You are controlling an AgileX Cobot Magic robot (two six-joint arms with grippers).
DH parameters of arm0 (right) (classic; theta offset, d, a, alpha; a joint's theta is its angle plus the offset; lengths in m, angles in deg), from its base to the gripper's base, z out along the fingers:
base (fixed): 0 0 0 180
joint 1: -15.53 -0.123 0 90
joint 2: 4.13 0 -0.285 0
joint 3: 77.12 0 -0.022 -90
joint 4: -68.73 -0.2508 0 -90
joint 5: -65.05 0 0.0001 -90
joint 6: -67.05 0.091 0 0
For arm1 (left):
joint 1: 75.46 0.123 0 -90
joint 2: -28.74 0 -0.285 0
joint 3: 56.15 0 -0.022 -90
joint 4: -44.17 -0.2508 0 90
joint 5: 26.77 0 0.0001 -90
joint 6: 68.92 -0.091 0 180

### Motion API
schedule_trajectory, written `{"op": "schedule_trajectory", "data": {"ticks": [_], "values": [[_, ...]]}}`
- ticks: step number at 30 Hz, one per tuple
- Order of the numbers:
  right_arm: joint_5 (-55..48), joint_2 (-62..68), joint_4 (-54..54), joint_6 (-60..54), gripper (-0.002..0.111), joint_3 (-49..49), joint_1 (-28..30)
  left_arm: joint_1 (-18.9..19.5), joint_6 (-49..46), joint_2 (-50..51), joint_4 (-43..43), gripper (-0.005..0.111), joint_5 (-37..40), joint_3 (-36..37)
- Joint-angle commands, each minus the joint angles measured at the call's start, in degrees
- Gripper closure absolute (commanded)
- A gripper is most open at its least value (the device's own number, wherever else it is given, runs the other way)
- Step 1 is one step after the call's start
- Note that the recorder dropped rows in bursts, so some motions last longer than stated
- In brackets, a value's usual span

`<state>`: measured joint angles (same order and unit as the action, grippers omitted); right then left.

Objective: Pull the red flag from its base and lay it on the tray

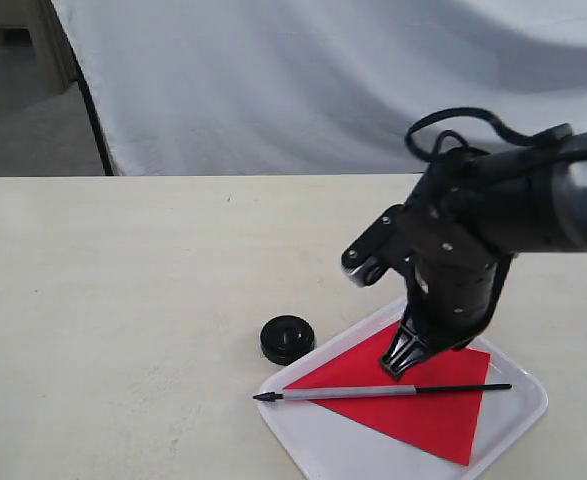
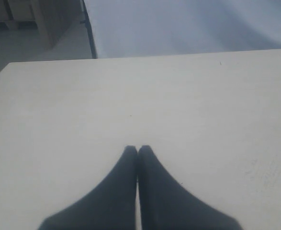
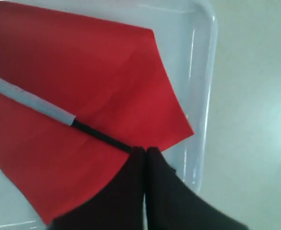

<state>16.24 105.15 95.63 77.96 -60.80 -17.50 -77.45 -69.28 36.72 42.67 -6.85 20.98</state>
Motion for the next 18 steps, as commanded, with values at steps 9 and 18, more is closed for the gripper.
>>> {"op": "schedule_trajectory", "data": {"ticks": [9, 18], "values": [[1.8, -0.5, -31.1, -10.5, 0.109, -0.3, 22.6, 0.1, 0.4, -0.2, -0.1, 0.107, -0.3, 0.1], [-1.8, -3.7, -25.9, -10.9, 0.109, -0.3, 30.7, 0.1, 0.4, -0.2, -0.1, 0.107, -0.3, 0.1]]}}
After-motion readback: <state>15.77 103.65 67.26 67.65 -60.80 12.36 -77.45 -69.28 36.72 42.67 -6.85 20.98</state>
